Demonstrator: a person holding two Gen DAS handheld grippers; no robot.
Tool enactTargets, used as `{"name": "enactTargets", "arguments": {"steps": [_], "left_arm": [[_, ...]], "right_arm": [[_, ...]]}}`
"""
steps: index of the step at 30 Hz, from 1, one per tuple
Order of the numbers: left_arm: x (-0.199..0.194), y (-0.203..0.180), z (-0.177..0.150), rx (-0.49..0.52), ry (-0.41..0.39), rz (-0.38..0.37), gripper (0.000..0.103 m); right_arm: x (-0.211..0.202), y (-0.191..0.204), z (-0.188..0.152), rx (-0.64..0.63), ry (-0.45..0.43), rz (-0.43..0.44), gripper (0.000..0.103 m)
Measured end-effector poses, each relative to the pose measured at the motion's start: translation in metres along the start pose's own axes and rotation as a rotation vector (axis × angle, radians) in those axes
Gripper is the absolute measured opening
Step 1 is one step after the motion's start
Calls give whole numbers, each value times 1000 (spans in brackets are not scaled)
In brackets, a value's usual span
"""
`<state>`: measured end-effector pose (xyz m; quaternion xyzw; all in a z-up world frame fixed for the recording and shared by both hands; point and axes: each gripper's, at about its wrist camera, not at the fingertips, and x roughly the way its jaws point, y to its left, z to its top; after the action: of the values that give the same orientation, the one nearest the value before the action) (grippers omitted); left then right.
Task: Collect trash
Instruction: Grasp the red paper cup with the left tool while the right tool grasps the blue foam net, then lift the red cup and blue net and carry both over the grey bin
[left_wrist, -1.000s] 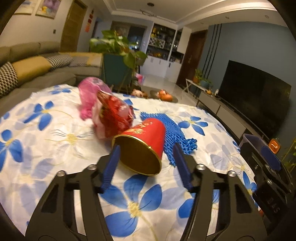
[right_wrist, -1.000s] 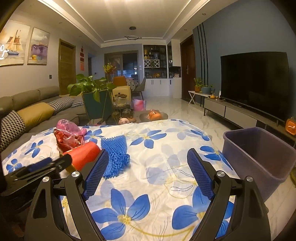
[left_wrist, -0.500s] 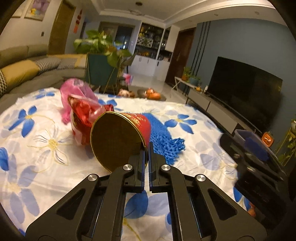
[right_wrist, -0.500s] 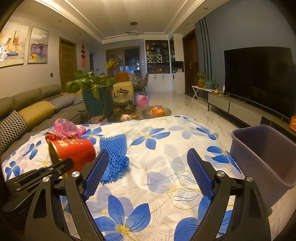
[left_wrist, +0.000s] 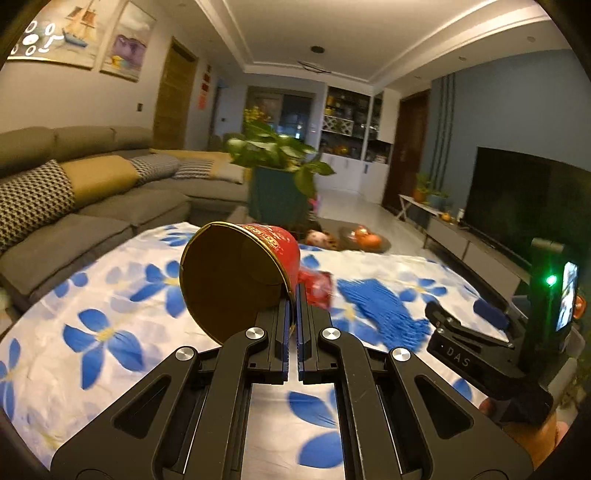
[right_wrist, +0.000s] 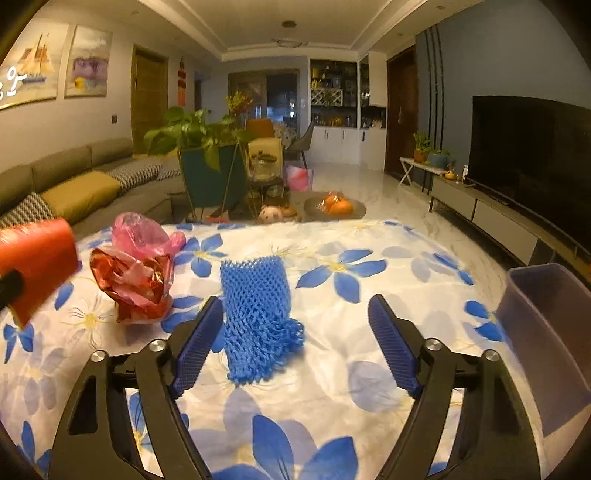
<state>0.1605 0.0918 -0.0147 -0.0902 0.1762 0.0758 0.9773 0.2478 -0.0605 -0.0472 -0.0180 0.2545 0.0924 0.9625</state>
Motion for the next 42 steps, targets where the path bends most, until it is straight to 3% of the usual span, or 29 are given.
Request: {"name": "enactTargets", "arguments": {"steps": [9, 17, 19, 21, 25, 32, 42], "left_arm": [[16, 19, -1, -27, 25, 45, 2], [20, 21, -5, -35, 40, 37, 2], [20, 22, -5, -39, 43, 36, 2], [20, 22, -6, -42, 47, 39, 2], [17, 21, -6, -40, 47, 42, 2], [5, 12, -4, -28, 27, 35, 2], [-20, -47, -5, 50, 2, -69, 2]], "right_arm": [[43, 14, -7, -63, 145, -39, 68], [63, 13, -15, -67, 251, -18, 41], [64, 14, -16, -71, 255, -6, 23], [63, 15, -17, -72, 258, 6, 12], [54, 9, -15, -46, 231, 37, 9], [2, -9, -9, -16, 93, 62, 9], [-80, -61, -21, 53, -44, 35, 9]]}}
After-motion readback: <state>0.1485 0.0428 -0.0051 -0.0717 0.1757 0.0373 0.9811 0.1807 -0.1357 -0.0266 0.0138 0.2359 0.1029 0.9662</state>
